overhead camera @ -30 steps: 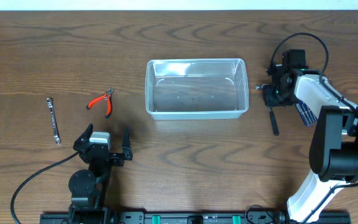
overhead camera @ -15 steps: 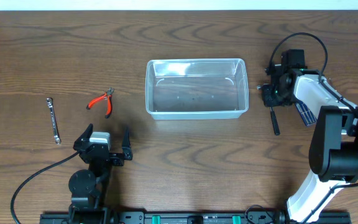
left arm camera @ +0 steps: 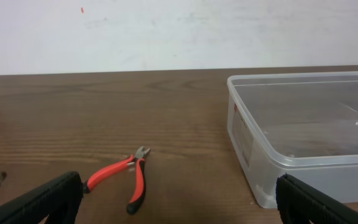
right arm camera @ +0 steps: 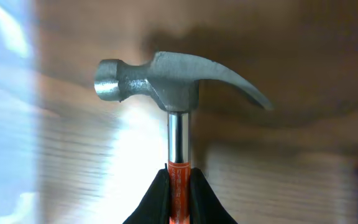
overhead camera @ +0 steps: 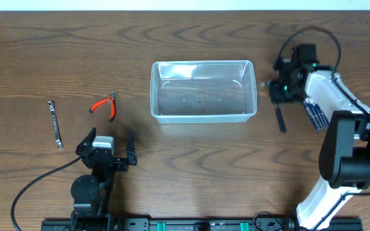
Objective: Pack container
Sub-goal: 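Close the right gripper on the hammer handle and lift, then carry the hammer into the clear container and release it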
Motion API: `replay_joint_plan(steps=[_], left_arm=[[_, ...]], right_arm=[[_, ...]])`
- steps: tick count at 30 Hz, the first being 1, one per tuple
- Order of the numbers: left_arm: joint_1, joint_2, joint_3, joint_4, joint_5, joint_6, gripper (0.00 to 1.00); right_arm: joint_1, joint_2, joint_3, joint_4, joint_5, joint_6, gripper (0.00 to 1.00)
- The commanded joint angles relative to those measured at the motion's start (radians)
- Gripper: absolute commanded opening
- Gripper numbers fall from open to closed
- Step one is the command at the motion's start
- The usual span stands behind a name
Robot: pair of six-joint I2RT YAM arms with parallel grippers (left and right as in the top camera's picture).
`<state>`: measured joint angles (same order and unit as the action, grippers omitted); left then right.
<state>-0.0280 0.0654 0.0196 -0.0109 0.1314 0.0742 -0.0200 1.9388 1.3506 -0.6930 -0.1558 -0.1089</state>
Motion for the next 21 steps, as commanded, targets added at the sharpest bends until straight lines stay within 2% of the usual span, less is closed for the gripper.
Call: replay_joint_plan(steps=[1,5,7,10,13,16,21], left_arm=[[0.005,-0.001,-0.015,-0.004,0.015,-0.013,0.98],[0.005,-0.001,-0.015,-0.004,0.015,-0.013,0.98],[0.005,-0.001,-0.015,-0.004,0.015,-0.013,0.98],[0.005,-0.001,-0.015,-0.003,0.015,-0.013,0.98],[0.005,-0.001,-0.015,-0.004,0.015,-0.013,0.98],[0.005,-0.001,-0.015,-0.003,0.015,-0.013,0.98],[0.005,-0.001,-0.015,-0.004,0.015,-0.013,0.98]], right_arm=[[0.05,-0.162,0.155,-0.006,-0.007,-0.016,0.01],[0.149,-0.239,0.245,-0.04,-0.006,-0.161,0.01],[0.228,-0.247,0.265,-0.092,-0.061,-0.327,0.01],[0.343,-0.222,0.258,-0.207,-0.145,-0.65,0.01],[0.415,-0.161,0.254,-0.262,-0.137,-0.818,0.01],[0.447,-0.077,0.254,-0.262,-0.138,-0.89,0.01],[0.454,0.075,0.254,-0.212,-0.183,-0.903,0.01]])
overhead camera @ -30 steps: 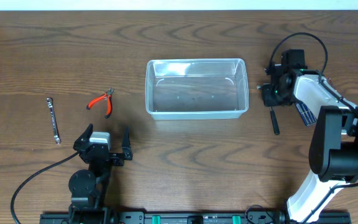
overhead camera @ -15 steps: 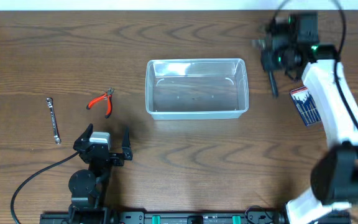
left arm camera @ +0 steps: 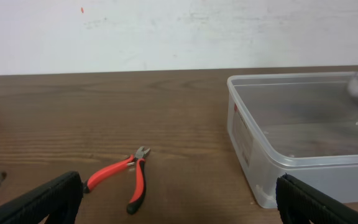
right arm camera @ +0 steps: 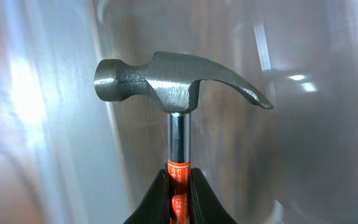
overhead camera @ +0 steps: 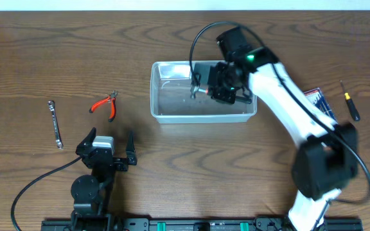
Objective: Pack container
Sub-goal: 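Carry the hammer into the clear container and release it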
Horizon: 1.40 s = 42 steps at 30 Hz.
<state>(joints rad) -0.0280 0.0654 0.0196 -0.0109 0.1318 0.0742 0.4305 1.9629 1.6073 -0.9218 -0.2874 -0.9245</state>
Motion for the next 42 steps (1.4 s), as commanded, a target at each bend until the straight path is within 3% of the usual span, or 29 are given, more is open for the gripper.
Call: replay_joint_plan(steps=[1,13,18,20,26,31,34,35,37,38,42], left_arm=[[0.005,-0.001,-0.015,-0.003,0.014,-0.013,0.98],[0.005,-0.001,-0.015,-0.004,0.014,-0.013,0.98],[0.005,-0.001,-0.015,-0.003,0.014,-0.013,0.98],[0.005,-0.001,-0.015,-0.004,0.014,-0.013,0.98],[0.005,-0.001,-0.015,-0.004,0.014,-0.013,0.98],[0.005,-0.001,-0.015,-0.004,0.014,-0.013,0.98],[0.005,-0.001,-0.015,-0.004,0.014,-0.013,0.98],[0.005,-0.001,-0.015,-0.004,0.014,-0.013,0.98],[0.005,-0.001,-0.015,-0.004,0.014,-0.013,0.98],[0.005,-0.001,-0.015,-0.003,0.014,-0.013,0.98],[0.005,-0.001,-0.015,-0.004,0.014,-0.013,0.98]], right_arm=[[0.003,0.079,-0.002,0.03,-0.061,-0.087,0.01],[0.004,0.193,-0.002,0.049,-0.091,-0.082,0.01],[0.004,0.193,-0.002,0.044,-0.091,-0.055,0.27],[0.004,0.193,-0.002,0.044,-0.091,-0.044,0.44],[0.004,0.187,0.008,0.045,-0.091,-0.019,0.57],[-0.008,0.095,0.192,-0.049,-0.026,0.138,0.61],[-0.047,0.021,0.34,-0.089,0.108,0.312,0.66],[-0.072,-0.007,0.386,-0.091,0.191,0.413,0.7],[-0.146,-0.057,0.46,-0.118,0.347,0.644,0.94],[-0.195,-0.079,0.489,-0.154,0.387,0.727,0.99],[-0.409,-0.133,0.523,-0.322,0.385,0.805,0.99]])
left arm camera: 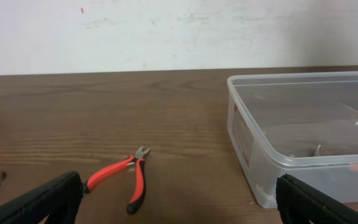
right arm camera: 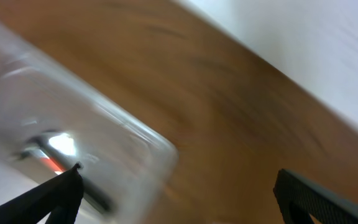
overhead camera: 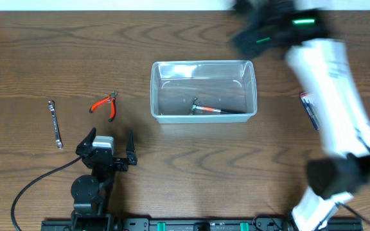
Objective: Pack container
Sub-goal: 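Carry the hammer into the clear container and release it, then move the right gripper to the blue screwdriver case and grasp it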
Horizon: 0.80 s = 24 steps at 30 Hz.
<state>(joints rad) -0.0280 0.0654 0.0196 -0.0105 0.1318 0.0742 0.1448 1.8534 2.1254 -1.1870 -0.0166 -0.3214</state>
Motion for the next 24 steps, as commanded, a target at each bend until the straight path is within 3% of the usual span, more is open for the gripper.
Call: replay_joint_plan(steps=[1,5,8,17,24], left_arm=[[0.005,-0.001,-0.015,-0.004,0.014,-0.013,0.98],[0.005,-0.001,-0.015,-0.004,0.014,-0.013,0.98],[0.005,-0.001,-0.015,-0.004,0.014,-0.013,0.98],[0.005,-0.001,-0.015,-0.004,0.014,-0.013,0.98],[0.005,-0.001,-0.015,-0.004,0.014,-0.013,0.98]], right_arm=[[-0.187,-0.025,0.005,-0.106,0.114,0.196,0.99],[-0.362,-0.001,-0.026,-0.248,0.106,0.04,0.99],[-0.429,0.018,-0.101,-0.239,0.106,-0.026,0.99],[-0.464,0.03,-0.618,0.121,0.053,-0.303,0.99],[-0.465,0.03,-0.811,0.366,-0.011,-0.339,0.99]])
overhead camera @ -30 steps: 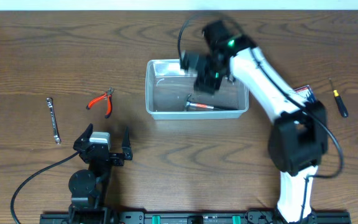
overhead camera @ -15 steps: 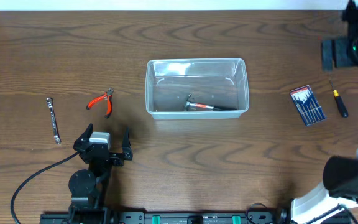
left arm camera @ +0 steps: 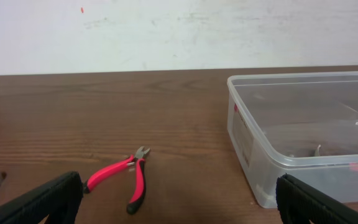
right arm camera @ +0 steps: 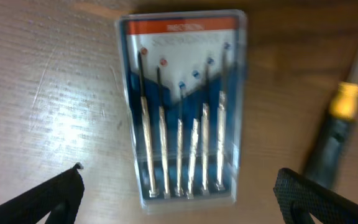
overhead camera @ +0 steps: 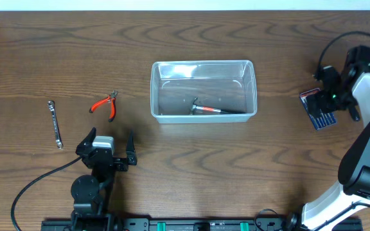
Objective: Pack container
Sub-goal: 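Move the right gripper to the blue screwdriver case and grasp it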
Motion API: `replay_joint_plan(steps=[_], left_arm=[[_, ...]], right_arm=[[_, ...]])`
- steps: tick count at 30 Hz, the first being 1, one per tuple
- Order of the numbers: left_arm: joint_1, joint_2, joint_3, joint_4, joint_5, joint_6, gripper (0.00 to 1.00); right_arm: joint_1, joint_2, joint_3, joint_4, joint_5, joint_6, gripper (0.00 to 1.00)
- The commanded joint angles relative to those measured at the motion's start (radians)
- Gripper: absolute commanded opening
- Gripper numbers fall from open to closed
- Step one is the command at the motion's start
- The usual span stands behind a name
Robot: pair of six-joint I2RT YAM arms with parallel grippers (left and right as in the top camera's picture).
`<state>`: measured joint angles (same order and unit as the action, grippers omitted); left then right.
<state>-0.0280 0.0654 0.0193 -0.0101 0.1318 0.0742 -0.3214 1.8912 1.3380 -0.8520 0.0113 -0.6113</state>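
The clear plastic container (overhead camera: 203, 63) sits mid-table with a hammer (overhead camera: 214, 110) lying along its front wall; the left wrist view shows the hammer faintly through the container wall (left arm camera: 319, 151). My right gripper (overhead camera: 328, 96) hovers open over a blue case of small screwdrivers (right arm camera: 182, 106), which lies flat on the table between the spread fingertips (right arm camera: 179, 199). A yellow-and-black screwdriver (right arm camera: 337, 134) lies just right of the case. My left gripper (overhead camera: 111, 149) rests open near the front edge, holding nothing (left arm camera: 179, 199).
Red-handled pliers (overhead camera: 105, 104) lie left of the container, in front of the left gripper (left arm camera: 126, 177). A steel wrench (overhead camera: 56, 124) lies further left. The right arm reaches in from the table's right side.
My right gripper was a blur high over the container's back right corner. It now hangs open, low over the screwdriver case at the right. The hammer and the left arm have not moved.
My right gripper was shut on the hammer's handle to the right of the container. Then it held the hammer inside the container. After that the hammer lay in the container with the gripper open and away. The gripper is now open over the screwdriver case.
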Motion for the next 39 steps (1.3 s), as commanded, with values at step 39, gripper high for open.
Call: replay_joint_plan(steps=[39], left_arm=[[0.005,-0.001,-0.014,-0.005,0.014,-0.013,0.98]], right_arm=[[-0.001,0.123,-0.042,0.142,-0.116,-0.073,0.81]])
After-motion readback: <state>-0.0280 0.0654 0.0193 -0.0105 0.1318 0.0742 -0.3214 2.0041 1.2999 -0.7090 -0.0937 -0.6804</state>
